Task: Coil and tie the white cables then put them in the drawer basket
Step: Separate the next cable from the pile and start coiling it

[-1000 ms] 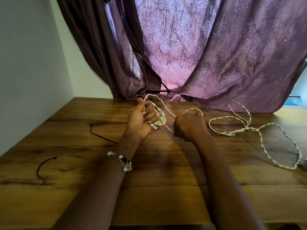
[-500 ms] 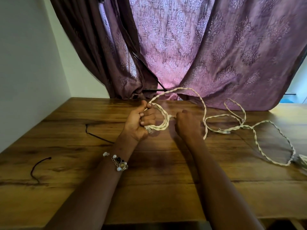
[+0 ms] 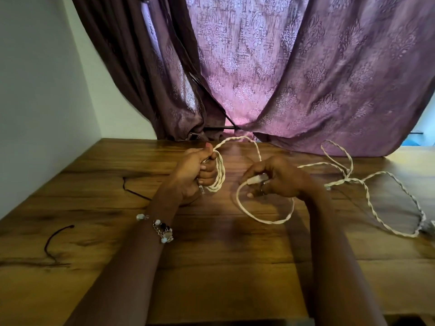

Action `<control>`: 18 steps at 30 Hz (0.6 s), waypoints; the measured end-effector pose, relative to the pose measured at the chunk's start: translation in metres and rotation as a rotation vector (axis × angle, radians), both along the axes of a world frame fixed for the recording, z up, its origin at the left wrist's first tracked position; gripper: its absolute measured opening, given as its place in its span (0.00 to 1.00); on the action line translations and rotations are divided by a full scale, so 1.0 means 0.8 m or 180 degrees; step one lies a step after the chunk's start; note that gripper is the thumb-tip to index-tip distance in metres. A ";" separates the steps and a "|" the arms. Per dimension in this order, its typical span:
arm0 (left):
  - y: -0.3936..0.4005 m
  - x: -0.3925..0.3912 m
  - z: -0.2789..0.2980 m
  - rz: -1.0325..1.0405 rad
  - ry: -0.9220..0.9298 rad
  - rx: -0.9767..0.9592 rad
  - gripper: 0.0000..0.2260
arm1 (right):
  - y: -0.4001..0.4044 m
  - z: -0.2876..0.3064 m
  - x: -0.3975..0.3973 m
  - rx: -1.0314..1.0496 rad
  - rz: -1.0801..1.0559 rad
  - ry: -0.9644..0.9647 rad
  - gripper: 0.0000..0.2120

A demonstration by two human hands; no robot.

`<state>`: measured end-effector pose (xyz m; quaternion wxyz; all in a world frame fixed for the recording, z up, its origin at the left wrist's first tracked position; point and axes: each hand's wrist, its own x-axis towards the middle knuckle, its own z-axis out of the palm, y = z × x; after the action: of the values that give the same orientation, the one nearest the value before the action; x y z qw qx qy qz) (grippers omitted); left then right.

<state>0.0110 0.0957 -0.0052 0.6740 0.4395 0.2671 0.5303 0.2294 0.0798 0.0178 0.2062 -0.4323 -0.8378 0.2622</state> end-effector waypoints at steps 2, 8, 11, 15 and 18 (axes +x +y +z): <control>-0.003 -0.001 0.003 -0.0057 0.0099 0.0070 0.15 | -0.006 0.006 0.004 -0.0074 0.0270 0.0639 0.18; -0.011 -0.004 0.007 -0.0152 0.0294 0.0104 0.16 | -0.005 0.004 0.019 -0.0279 0.0438 0.1978 0.19; -0.014 -0.001 0.007 -0.0321 0.0269 0.0070 0.16 | 0.024 -0.013 0.005 0.1393 -0.0895 0.1659 0.23; -0.021 0.005 0.010 -0.0474 0.0069 0.0080 0.14 | 0.053 -0.051 -0.015 0.1796 -0.0993 0.0130 0.27; -0.023 -0.001 0.017 -0.0593 -0.0337 0.0032 0.15 | 0.053 -0.071 -0.033 0.1359 -0.0857 0.0351 0.15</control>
<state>0.0105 0.0775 0.0088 0.7313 0.4371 0.1864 0.4892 0.2028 0.1225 -0.0387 0.3712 -0.4717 -0.7965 0.0728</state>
